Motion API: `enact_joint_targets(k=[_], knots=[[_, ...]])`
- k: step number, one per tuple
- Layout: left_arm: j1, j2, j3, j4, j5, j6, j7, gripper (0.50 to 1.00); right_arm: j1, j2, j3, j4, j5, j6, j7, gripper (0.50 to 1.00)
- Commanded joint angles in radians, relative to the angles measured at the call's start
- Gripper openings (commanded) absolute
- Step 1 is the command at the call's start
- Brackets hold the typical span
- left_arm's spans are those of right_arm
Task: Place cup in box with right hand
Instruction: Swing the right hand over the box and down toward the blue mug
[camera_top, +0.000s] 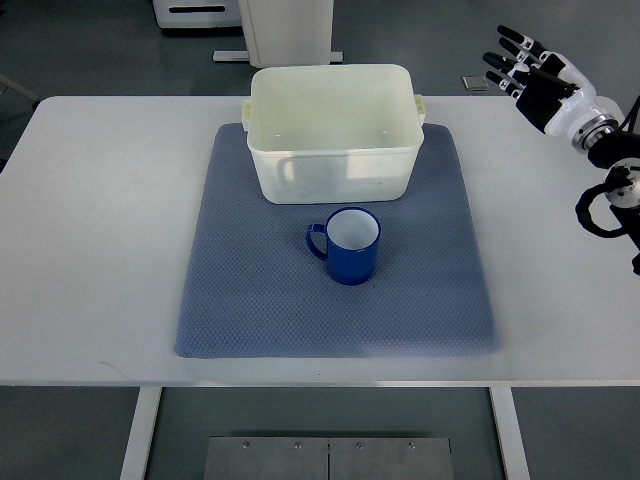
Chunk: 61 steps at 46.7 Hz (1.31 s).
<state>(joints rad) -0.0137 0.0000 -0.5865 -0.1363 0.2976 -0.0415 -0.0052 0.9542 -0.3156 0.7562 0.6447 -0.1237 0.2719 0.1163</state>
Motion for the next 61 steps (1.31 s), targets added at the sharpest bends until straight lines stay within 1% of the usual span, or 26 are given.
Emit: enact_joint_targets(k=[1,5,12,15,23,27,35,39,48,61], knots=[[0.001,0.0,0.0,0.0,0.0,0.0,-0.001,1.0,0.011,-0.003,0.0,0.023,-0.022,0.013,0.002,1.0],[0.001,0.0,0.0,0.0,0.0,-0.001,0.001,1.0,0.018,-0.02,0.0,0.087,-0.071,0.024,0.002,1.0],[0.0,0.0,0.0,0.0,0.0,0.0,-0.001,1.0,0.012,-0.045,-0.003,0.252,-0.12,0.04,0.002,1.0],[0.0,0.0,0.0,0.0,0.0,0.0,-0.001,1.0,0.011,-0.05,-0.02,0.308,-0.142,0.04,0.002,1.0],[0.001,0.0,0.0,0.0,0.0,0.0,0.001,1.0,0.009,-0.057,-0.077,0.398,-0.188,0.043,0.003,1.0],[0.0,0.0,-0.001,0.0,0.0,0.0,-0.001,1.0,0.006,-0.059,-0.107,0.437,-0.218,0.064,0.003,1.0],[0.0,0.0,0.0,0.0,0.0,0.0,-0.001,1.0,0.005,-0.076,-0.155,0.48,-0.298,0.131,0.003,1.0],[0.0,0.0,0.0,0.0,0.0,0.0,-0.001,1.0,0.008,-0.08,-0.172,0.498,-0.324,0.153,0.003,1.0],[0.0,0.0,-0.001,0.0,0.0,0.0,-0.001,1.0,0.009,-0.08,-0.207,0.501,-0.396,0.213,0.003,1.0],[0.0,0.0,0.0,0.0,0.0,0.0,-0.001,1.0,0.003,-0.066,-0.276,0.498,-0.475,0.21,0.006,1.0]])
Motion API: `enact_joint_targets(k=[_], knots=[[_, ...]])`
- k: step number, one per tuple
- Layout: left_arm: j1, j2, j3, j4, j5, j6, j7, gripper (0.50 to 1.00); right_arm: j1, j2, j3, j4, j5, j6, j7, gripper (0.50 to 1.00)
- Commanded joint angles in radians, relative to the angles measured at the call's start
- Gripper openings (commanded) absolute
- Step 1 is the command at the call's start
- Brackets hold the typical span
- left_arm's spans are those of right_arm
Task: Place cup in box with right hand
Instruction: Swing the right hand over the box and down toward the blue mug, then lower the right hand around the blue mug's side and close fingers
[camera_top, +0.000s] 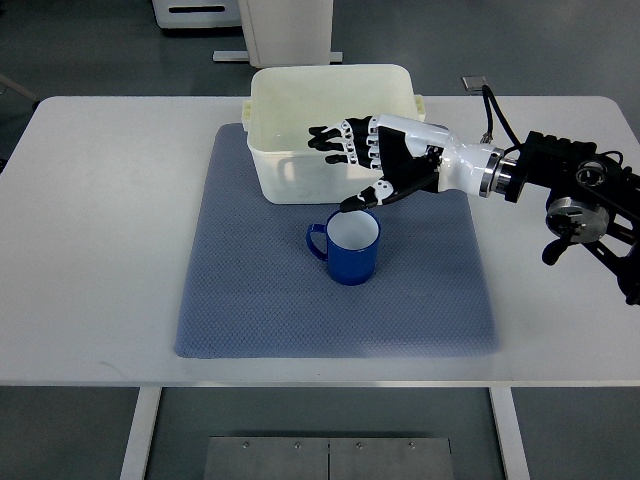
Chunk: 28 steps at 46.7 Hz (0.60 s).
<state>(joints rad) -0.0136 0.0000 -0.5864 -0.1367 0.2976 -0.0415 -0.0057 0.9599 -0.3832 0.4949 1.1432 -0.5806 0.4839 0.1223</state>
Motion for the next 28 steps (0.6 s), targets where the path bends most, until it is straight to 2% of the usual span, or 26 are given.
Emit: enact_joint_targets(k=[1,8,19,28], knots=[[0.0,0.0,0.0,0.0,0.0,0.0,0.001,1.0,-0.003,0.001,-0.019,-0.002,-0.021,-0.002,0.0,1.0],[0.0,0.0,0.0,0.0,0.0,0.0,0.0,1.0,-0.006,0.004,-0.033,-0.01,-0.025,-0.01,0.004,1.0],[0.0,0.0,0.0,0.0,0.0,0.0,0.001,1.0,-0.012,0.021,-0.041,-0.036,-0.027,-0.079,0.004,1.0],[0.001,0.0,-0.001,0.0,0.0,0.0,0.0,1.0,-0.026,0.021,-0.073,-0.036,-0.027,-0.082,0.004,1.0]])
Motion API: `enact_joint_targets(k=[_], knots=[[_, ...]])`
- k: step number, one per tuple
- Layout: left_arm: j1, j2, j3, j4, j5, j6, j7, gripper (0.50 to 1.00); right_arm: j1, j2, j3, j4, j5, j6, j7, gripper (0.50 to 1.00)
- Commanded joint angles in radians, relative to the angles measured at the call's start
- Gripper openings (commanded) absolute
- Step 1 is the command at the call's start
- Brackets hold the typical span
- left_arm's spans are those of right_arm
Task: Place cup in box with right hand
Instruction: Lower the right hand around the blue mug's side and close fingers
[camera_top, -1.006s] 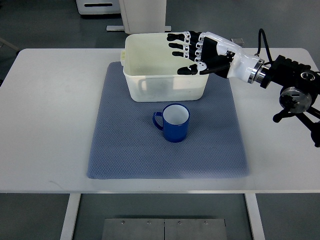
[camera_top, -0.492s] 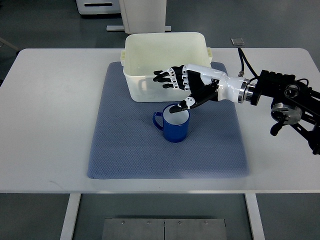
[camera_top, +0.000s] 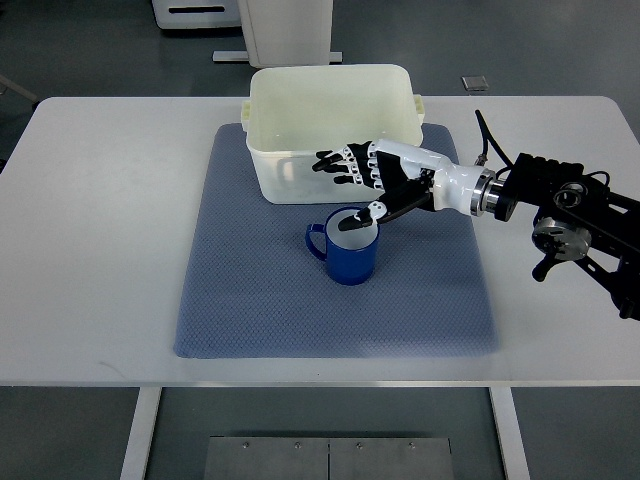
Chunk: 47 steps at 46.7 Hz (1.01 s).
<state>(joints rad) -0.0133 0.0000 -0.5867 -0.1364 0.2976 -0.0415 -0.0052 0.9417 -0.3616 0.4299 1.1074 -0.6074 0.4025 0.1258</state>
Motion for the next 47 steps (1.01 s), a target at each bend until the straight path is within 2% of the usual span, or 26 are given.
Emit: enact_joint_targets(k=[1,13,47], knots=[[0.0,0.0,-0.001,0.0,0.0,0.0,0.001,1.0,-0.009,0.001,-0.008,-0.001,-0.002,-0.001,0.0,1.0],[0.001,0.0,-0.001,0.0,0.0,0.0,-0.001,1.0,-0.032,0.024,-0.013,-0.037,-0.018,-0.028,0.003,1.0],[0.0,0.0,-0.001,0.0,0.0,0.0,-0.001,1.0,-0.067,0.058,-0.036,-0.097,-0.031,-0.028,0.011,1.0]])
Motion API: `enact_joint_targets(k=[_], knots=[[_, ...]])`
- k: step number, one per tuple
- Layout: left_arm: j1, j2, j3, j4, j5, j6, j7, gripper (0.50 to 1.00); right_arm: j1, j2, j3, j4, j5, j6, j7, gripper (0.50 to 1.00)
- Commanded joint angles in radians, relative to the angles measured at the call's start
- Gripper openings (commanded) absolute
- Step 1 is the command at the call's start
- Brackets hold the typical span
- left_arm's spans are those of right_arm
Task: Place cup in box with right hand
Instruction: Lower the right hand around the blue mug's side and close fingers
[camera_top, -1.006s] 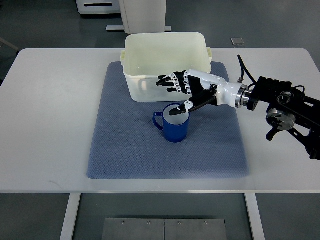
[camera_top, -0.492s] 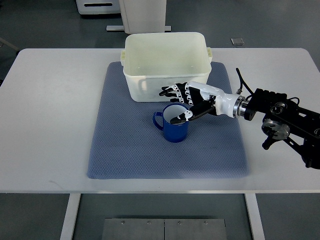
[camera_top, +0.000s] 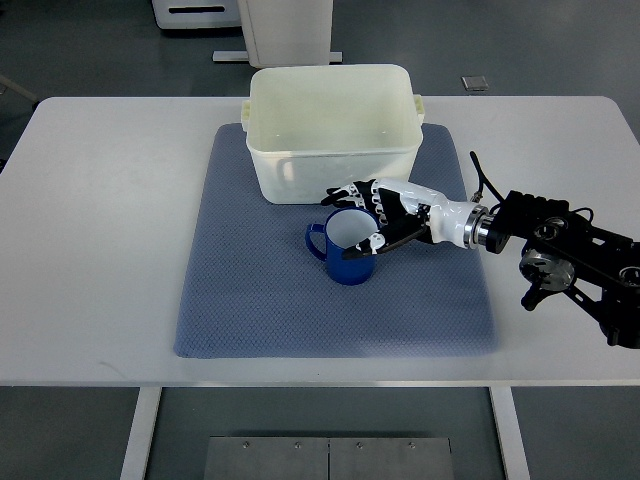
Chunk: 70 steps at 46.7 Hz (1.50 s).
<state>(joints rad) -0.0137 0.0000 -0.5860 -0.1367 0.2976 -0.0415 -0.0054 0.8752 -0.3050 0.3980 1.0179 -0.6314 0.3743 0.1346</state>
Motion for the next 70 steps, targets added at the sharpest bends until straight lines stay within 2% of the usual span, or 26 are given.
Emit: enact_joint_targets(k=[1,35,46,52,57,58,61,62,70], knots=[[0.0,0.0,0.0,0.0,0.0,0.0,0.001,1.0,-0.001,0.003,-0.007,-0.012,-0.01,0.0,0.005,1.0],[0.0,0.0,0.0,0.0,0.0,0.0,-0.001,1.0,-0.01,0.047,-0.051,-0.091,-0.011,0.0,0.082,1.0],[0.0,0.0,0.0,0.0,0.0,0.0,0.001,1.0,-0.01,0.05,-0.087,-0.098,-0.011,0.0,0.146,0.983],[0.0,0.0,0.0,0.0,0.0,0.0,0.001,1.0,-0.01,0.061,-0.087,-0.114,-0.01,0.0,0.163,0.904],[0.0,0.0,0.0,0.0,0.0,0.0,0.001,1.0,-0.012,0.07,-0.09,-0.13,-0.01,0.0,0.166,0.766],[0.0,0.0,0.0,0.0,0.0,0.0,0.001,1.0,-0.012,0.072,-0.094,-0.131,-0.01,0.0,0.166,0.724],[0.001,0.0,0.0,0.0,0.0,0.0,-0.001,1.0,-0.012,0.078,-0.1,-0.144,-0.008,0.0,0.166,0.532],[0.0,0.0,0.0,0.0,0.0,0.0,-0.001,1.0,-0.012,0.079,-0.102,-0.147,-0.008,0.0,0.166,0.5],[0.0,0.0,0.0,0.0,0.0,0.0,0.001,1.0,-0.012,0.119,-0.12,-0.191,-0.008,-0.027,0.165,0.5]])
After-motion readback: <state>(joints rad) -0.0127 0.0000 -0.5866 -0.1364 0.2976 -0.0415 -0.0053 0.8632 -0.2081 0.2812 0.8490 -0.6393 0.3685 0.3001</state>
